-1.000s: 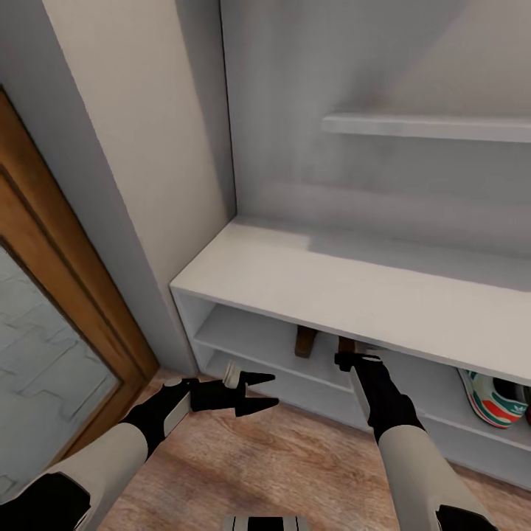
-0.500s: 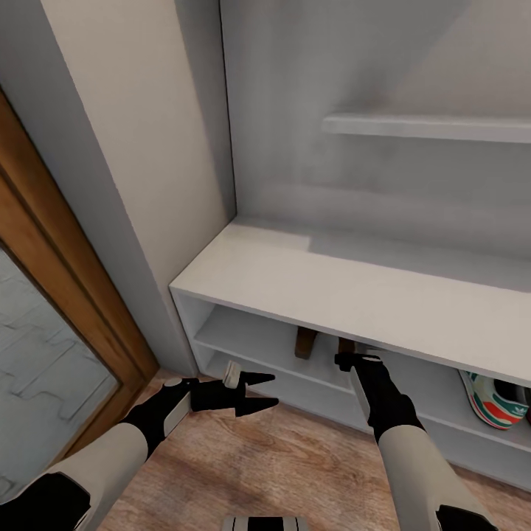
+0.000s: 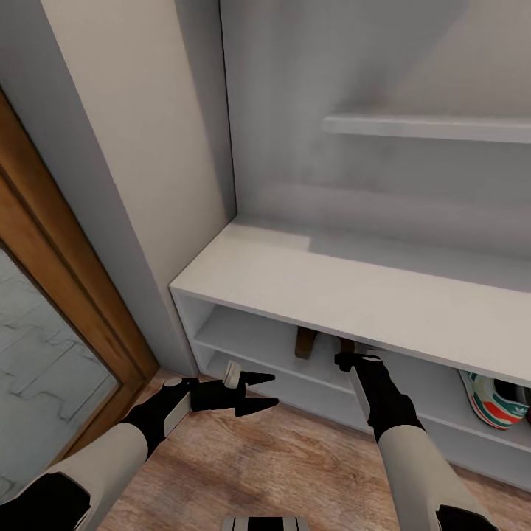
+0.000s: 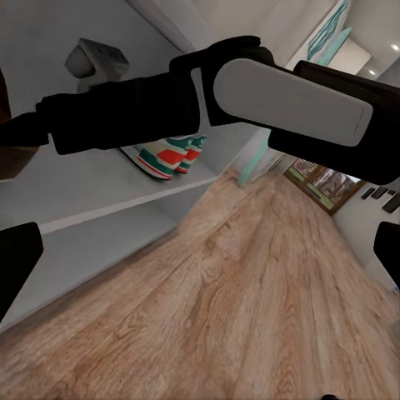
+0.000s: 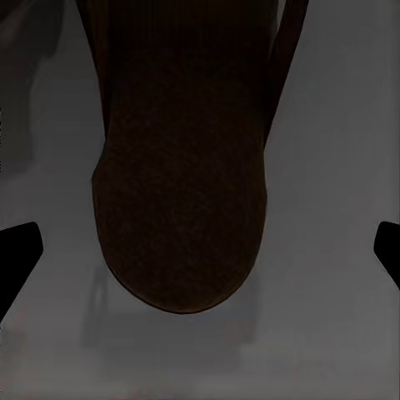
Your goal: Pick up the two gym shoes and the two sandals from the corridor floor and place them onto the hallstand (shoe rack) in the corridor, making sure they are on the rack and not on the floor. Arrange them so the two gym shoes are next to each other and the two sandals are next to each other.
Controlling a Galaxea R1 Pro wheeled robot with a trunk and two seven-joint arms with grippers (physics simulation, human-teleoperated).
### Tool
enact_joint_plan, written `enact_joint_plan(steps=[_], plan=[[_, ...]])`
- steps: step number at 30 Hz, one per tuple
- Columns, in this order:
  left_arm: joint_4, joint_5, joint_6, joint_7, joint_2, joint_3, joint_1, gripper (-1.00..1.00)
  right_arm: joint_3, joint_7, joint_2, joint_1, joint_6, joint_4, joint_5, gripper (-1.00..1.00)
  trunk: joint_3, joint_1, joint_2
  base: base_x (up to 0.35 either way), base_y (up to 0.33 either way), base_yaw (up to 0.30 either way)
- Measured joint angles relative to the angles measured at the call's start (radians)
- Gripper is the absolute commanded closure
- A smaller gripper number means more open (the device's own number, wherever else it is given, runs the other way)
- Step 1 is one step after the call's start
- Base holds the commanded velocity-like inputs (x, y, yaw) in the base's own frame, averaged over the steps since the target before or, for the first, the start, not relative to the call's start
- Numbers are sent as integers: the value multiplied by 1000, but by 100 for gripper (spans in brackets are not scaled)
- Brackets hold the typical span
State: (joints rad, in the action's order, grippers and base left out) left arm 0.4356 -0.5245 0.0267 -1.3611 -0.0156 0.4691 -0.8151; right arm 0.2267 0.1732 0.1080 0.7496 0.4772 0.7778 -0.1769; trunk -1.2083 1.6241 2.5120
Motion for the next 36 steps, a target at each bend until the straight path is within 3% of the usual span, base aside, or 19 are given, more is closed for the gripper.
enact_joint_plan(steps=[8,36], plan=[[0,0,0,0,0,0,0,-100,0,0,0,0,0,0,0,-100,0,0,0,-13,0,0],[0,0,1,0,0,0,0,-100,1,-5,0,0,-3,-2,3,-100,0,1,0,-326,0,0]])
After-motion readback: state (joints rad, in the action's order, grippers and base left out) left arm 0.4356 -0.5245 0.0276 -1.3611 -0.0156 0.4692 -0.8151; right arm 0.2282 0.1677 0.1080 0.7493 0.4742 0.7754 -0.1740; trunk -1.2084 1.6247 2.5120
